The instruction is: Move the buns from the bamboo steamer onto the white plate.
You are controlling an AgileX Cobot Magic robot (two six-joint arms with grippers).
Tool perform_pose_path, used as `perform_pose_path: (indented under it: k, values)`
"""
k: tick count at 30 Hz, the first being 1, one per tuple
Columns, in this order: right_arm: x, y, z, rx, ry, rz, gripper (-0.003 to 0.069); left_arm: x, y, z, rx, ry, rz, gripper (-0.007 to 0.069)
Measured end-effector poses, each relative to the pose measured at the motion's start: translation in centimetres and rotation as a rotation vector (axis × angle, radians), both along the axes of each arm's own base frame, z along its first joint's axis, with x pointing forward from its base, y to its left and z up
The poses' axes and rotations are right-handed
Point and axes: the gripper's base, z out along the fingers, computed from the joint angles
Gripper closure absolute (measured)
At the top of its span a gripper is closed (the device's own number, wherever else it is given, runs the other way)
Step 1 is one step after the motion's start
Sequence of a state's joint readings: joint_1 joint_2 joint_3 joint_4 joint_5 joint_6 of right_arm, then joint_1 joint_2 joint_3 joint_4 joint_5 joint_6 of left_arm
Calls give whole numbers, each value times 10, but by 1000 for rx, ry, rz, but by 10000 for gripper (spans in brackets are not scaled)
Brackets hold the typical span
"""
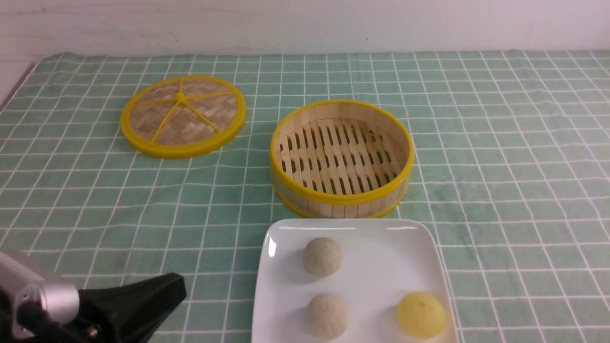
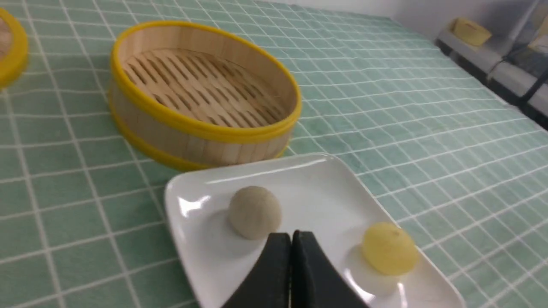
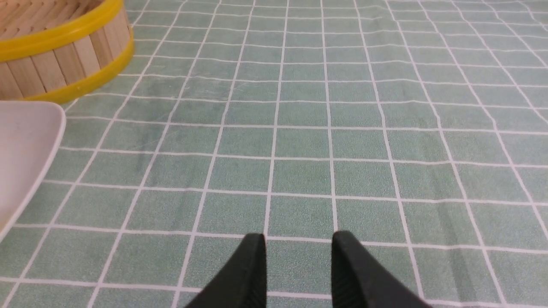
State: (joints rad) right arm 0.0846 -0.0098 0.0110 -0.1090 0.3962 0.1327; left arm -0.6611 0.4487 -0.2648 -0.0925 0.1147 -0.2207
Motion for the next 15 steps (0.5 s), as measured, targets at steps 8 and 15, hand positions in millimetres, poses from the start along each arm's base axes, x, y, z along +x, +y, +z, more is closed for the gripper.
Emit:
perform_pose_path:
  k: [8, 15]
  values:
    - [0, 0, 0, 0, 0, 0, 418, -5, 40, -20, 152, -70, 326, 592]
    - [0, 0, 0, -1, 0, 0, 418, -16, 62, -68, 211, -1, 570, 589]
